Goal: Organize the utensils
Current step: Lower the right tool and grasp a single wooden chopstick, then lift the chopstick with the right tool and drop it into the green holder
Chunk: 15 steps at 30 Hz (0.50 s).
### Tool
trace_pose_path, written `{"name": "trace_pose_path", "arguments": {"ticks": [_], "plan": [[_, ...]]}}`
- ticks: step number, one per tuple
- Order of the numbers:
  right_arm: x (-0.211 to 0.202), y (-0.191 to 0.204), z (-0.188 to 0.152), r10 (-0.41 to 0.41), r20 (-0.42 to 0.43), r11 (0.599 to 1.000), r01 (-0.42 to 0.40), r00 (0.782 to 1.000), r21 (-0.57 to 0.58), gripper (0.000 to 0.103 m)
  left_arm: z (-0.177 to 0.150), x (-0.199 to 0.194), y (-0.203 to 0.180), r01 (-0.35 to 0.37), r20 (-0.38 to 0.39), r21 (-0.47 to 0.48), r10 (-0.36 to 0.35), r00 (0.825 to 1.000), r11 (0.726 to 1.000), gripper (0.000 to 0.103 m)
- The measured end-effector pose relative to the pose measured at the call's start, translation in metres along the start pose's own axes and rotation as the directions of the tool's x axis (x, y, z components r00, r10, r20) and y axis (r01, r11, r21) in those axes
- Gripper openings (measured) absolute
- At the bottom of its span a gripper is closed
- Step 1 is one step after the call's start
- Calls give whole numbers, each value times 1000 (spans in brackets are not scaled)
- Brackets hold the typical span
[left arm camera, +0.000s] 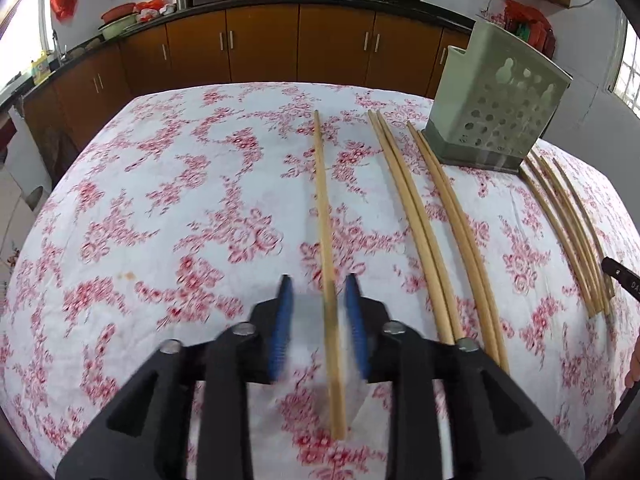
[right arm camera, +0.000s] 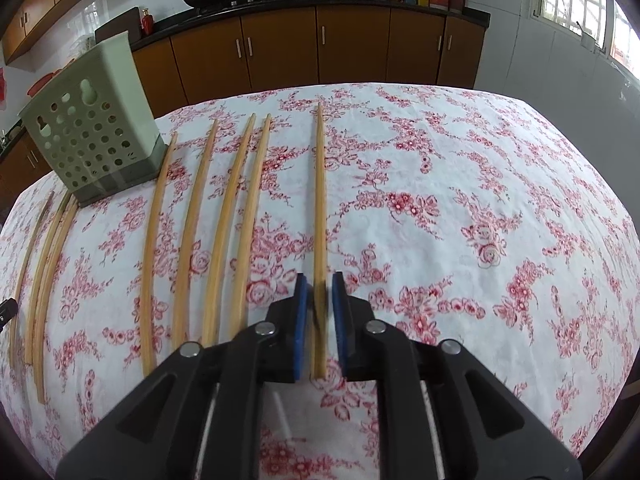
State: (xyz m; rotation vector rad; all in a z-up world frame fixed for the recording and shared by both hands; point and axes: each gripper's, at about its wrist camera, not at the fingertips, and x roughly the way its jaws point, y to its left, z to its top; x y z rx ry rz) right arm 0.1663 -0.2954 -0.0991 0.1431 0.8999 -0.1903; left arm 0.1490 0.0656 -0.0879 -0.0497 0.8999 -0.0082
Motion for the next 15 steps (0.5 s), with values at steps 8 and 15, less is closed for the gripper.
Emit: {"name": "trace_pose_path", "arguments": {"ticks": [8,15], "plan": [[-8,3,-13,9,12,999,-9,1000,-36,8,-16,-11,-1,-42,11,24,42,999,999,8],[-46,-1,-2,19,129,999,-13,991,-46,8,-5,-26,0,-20,41,11,20,999,1000,7]]}}
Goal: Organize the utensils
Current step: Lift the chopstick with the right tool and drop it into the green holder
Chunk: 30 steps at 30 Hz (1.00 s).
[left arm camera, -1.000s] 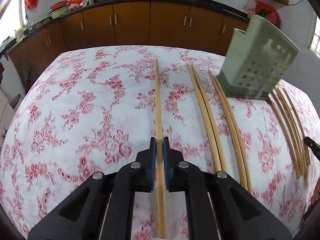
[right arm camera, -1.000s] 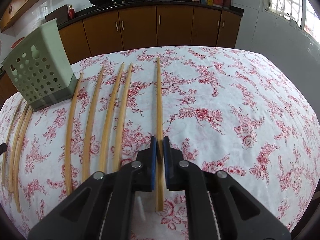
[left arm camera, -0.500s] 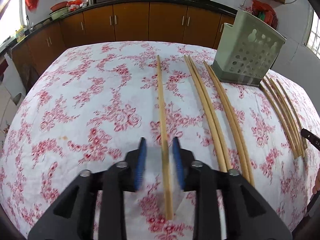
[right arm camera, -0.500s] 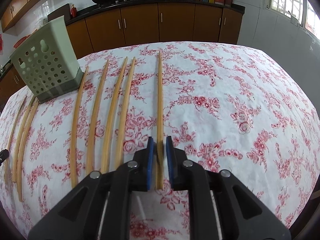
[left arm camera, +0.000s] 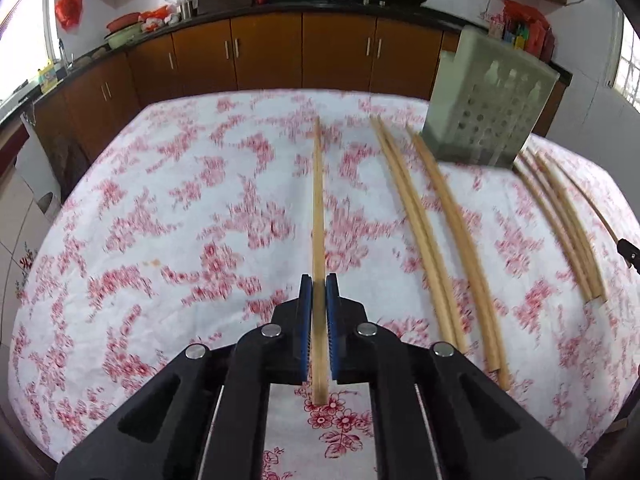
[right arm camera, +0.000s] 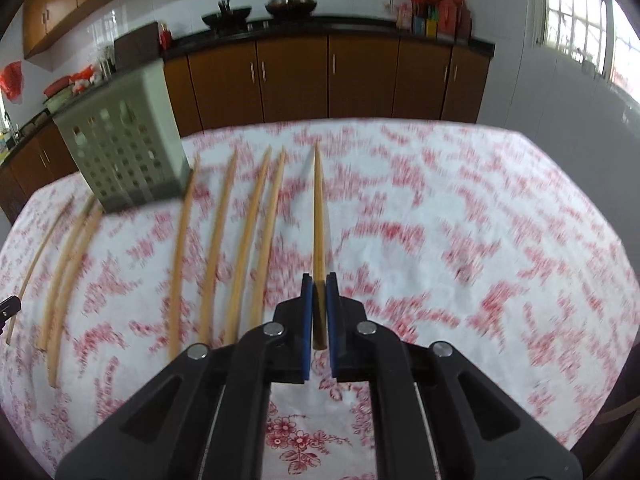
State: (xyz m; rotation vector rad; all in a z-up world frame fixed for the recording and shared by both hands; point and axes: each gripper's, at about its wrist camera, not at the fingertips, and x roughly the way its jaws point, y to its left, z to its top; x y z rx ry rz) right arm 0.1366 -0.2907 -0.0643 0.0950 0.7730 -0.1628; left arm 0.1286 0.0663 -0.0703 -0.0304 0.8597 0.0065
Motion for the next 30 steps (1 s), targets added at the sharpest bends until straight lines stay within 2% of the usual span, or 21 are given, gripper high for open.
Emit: {"name": "trace_pose_path", "arguments": {"ticks": [8,14,24,26,30], "plan": [[-43,-11,32,19,146,999,-24,989,35,8,36,-47,8,26,155,-34,-20,988,999,7],[-70,-22,62,32,259,997,-49,965,59,8,71,-80,15,42,288,-67,-21,957,997,7],[-84,-22,93,33,335,997,-53,941,52,8,105,-100,16,29,367,-64,-4,930,997,7],[-93,-21,107,44,360,997,-63,932,42,8,114,-107,15,32,387,-58,-7,922,998,7],[-122,-17,140,86,433,994,-109,897,29,7,136,-129,11,49,439,-41,-26,898,998,7]]}}
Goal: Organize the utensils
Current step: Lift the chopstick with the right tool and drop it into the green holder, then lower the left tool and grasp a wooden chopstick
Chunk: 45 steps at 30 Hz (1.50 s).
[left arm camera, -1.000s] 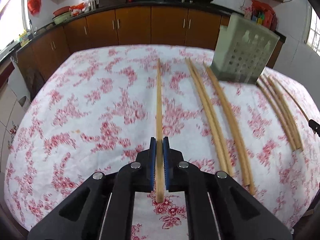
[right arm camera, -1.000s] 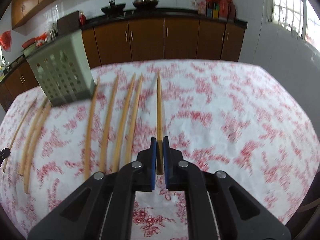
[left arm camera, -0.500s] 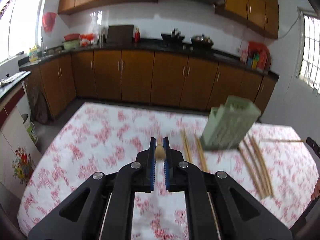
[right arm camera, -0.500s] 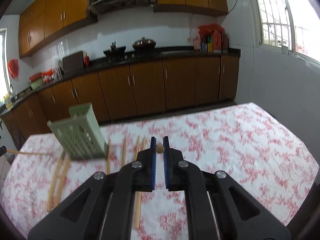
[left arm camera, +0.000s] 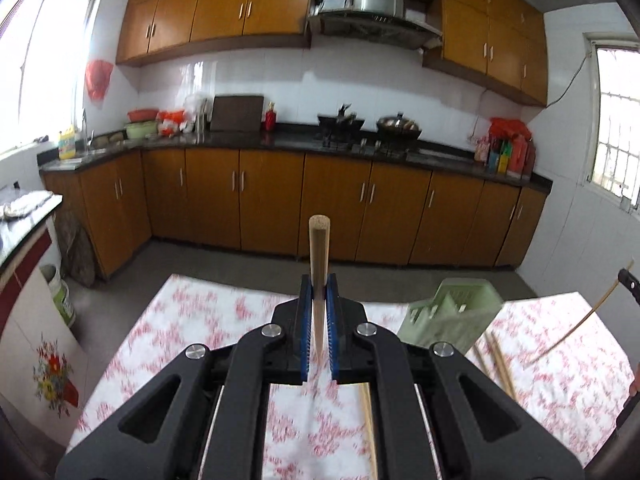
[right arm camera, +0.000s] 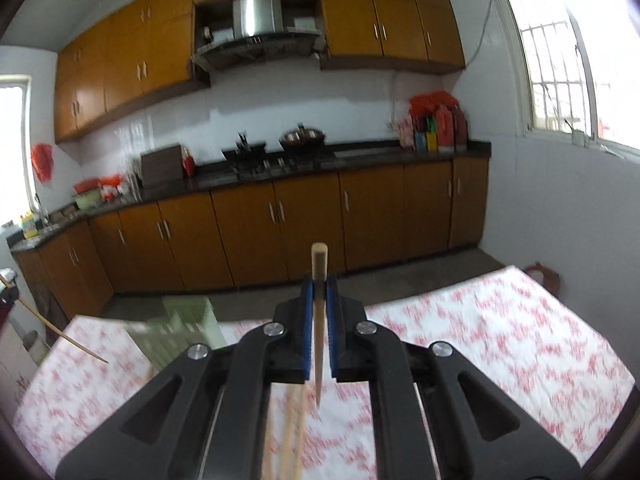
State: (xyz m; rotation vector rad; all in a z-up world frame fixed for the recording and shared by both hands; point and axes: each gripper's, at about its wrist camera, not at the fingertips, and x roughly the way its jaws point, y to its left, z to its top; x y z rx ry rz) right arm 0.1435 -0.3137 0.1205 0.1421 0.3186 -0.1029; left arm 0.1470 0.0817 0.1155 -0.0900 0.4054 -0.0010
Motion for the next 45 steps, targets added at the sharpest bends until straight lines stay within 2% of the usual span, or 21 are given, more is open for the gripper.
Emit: {"name": "trace_pose_path", "arguments": {"ticks": [4,8,13,18,27,33,36,39,41,45], "plan": [[-15,12,37,67,74,998,-68,995,15,7,29,-10,-13,50,41,4,-50,998,999,7],[-23,32,71,153,147,987,-159,977,32,7,52,-17,-33,109,65,10,-110,992,994,7],[-18,57,86,215,191,975,-223,958,19,7,66,-15,-58,184,78,4,-184,980,983,7],[6,73,74,236,176,970,-244,956,22,7,63,-2,-75,229,80,-7,-227,971,973,7],[52,80,33,228,56,973,-230,972,24,7,26,43,-91,231,-52,-14,-231,972,973,7],[59,84,21,226,21,974,-226,974,30,10,12,55,-88,236,-112,-33,-239,965,971,7],[54,80,18,220,22,975,-221,975,32,12,12,56,-87,229,-119,-38,-232,965,973,8],[48,77,19,212,37,976,-213,977,37,19,15,53,-83,228,-116,-50,-233,966,972,14],[41,71,21,206,49,977,-208,977,43,22,17,50,-81,223,-104,-56,-228,968,973,34],[24,56,20,182,67,981,-186,981,58,27,22,37,-72,217,-67,-72,-221,973,974,37]]}}
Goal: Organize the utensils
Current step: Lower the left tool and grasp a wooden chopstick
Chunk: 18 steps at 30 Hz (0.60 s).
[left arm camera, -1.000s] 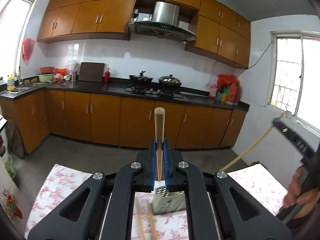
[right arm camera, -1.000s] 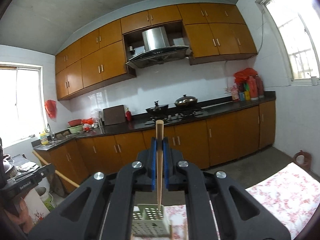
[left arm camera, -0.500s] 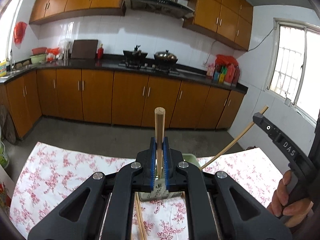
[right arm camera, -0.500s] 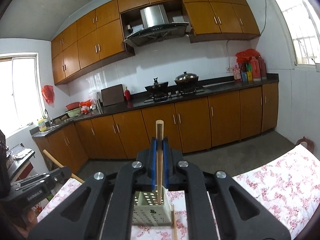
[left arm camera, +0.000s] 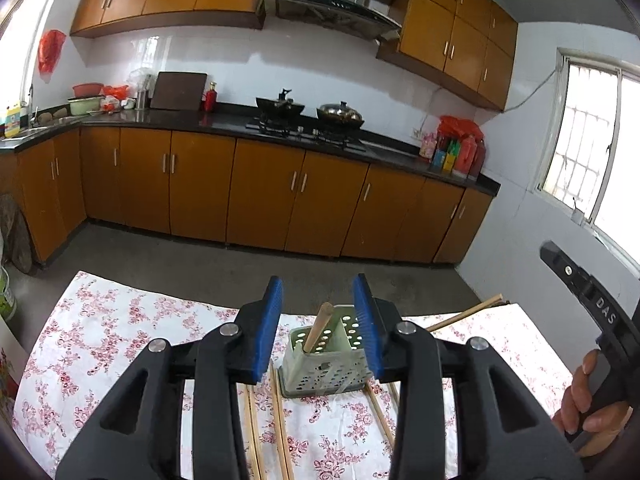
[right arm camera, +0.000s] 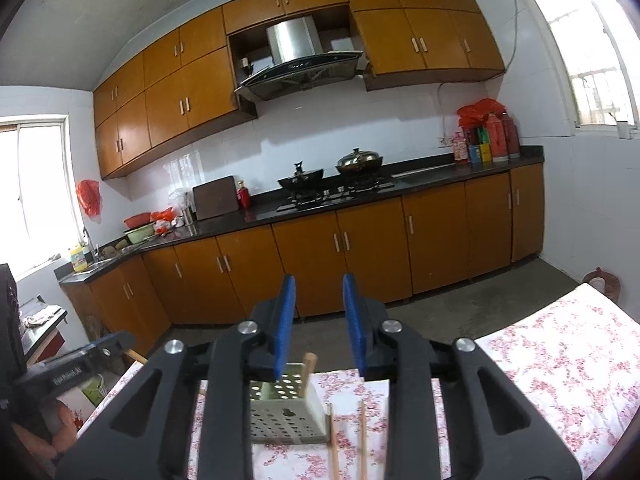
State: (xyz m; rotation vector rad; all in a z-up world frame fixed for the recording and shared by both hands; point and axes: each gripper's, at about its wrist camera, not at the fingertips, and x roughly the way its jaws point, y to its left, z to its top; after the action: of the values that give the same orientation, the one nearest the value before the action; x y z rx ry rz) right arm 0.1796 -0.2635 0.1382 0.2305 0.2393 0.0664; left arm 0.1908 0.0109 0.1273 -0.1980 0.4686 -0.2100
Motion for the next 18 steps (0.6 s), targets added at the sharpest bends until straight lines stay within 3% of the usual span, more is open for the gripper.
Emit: {"name": "trace_pose_path", "arguments": {"ticks": [6,9,12,15,18], "plan": [[-20,-38,-28,-101,-66,994,103,993,21,29,-15,-22,19,-50,25,-10,50,998,999,37],[-16,-64,-60,-149,-165,987,157,975,38,29,-35,-25,33,-100,4,-8,100,995,995,37],[4,-85,-107,-185,-322,978,205,929,29,29,-63,-17,51,-156,-63,7,156,986,988,37],[24,-93,-150,-155,-465,981,191,872,33,27,-93,-5,64,-207,-135,33,210,968,978,37],[41,-89,-180,-118,-555,986,163,823,33,22,-123,6,77,-228,-216,42,232,949,973,37]]}}
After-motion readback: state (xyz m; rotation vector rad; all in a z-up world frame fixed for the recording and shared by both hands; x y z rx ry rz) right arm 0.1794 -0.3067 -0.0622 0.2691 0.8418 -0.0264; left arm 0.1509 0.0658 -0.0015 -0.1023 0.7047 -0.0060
